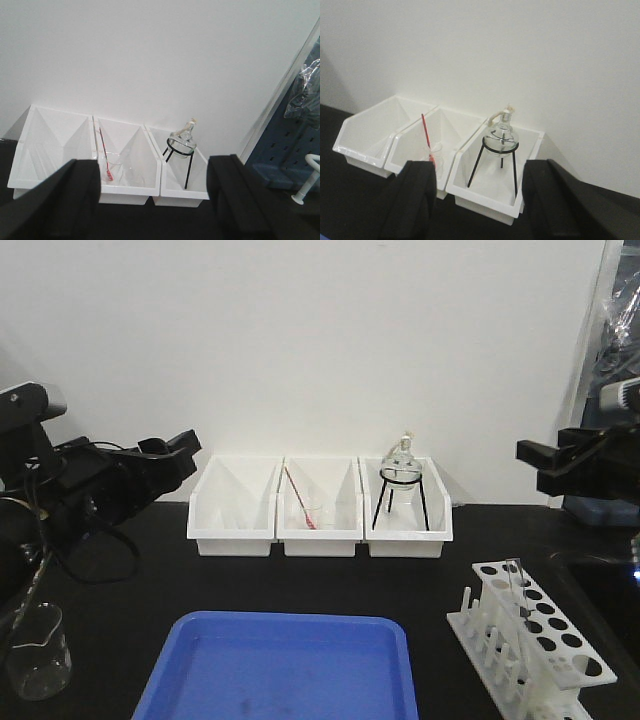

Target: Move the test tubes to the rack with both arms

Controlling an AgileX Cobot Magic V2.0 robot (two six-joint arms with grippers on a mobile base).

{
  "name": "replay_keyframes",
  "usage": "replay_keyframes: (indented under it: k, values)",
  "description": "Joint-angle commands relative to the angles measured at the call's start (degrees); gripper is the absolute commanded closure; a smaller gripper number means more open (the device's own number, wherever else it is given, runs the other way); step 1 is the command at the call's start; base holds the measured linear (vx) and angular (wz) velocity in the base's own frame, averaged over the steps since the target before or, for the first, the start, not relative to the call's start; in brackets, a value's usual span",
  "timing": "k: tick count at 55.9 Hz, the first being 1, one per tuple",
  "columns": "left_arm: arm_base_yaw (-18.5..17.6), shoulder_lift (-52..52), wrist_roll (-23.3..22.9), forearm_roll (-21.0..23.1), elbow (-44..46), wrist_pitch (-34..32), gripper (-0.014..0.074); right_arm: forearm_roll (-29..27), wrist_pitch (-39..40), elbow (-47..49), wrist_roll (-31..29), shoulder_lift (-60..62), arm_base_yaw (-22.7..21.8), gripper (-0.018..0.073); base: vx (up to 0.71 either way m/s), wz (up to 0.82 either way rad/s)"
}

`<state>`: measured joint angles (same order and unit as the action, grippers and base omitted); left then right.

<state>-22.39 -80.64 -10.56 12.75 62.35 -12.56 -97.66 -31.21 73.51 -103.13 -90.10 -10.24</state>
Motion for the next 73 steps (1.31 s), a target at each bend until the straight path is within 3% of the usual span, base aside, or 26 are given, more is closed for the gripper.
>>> replay_keyframes:
  k: [1,12,18,52,59,65,68,73]
  values:
    - [-0.06,1.95,0.03,0.15,1.88,-4.68,0.0042,-1.99,0.78,-3.34,2.79,9.0,-0.16,0.0103,0.0,0.0]
    - [-0.06,1.95,0.03,0.15,1.88,-4.34,0.0042,-1.91,8.07,-14.87,5.84,22.24,-0.16,0.0103,0.0,0.0]
    - [-0.06,1.95,0.03,0.15,1.88,-4.25,0.0042,-1.91,8.13,-17.95,6.38,25.25,-0.16,0.0103,0.0,0.0]
    - [-0.06,2.14,0.31,0.04,1.47,-4.36,0.0042,-1.87,7.91,-19.85,6.46,25.69,-0.16,0.0103,0.0,0.0]
    - [1.71,6.26,4.7,0.04,-3.17,-4.44,0.0042,-1.91,8.09,-19.85,6.46,25.69,-0.16,0.0103,0.0,0.0]
    - [3.72,12.28,12.61,-0.31,-9.58,-4.46,0.0052,-1.91,8.09,-19.85,6.46,25.69,-0.16,0.0103,0.0,0.0]
    - [5.38,17.02,16.97,-1.63,-14.32,-4.52,0.0085,-1.91,8.09,-19.85,6.46,25.69,-0.16,0.0103,0.0,0.0]
    - [8.44,23.73,18.41,-5.01,-21.05,-4.0,0.0168,-1.91,8.09,-19.85,6.46,25.69,-0.16,0.0103,0.0,0.0]
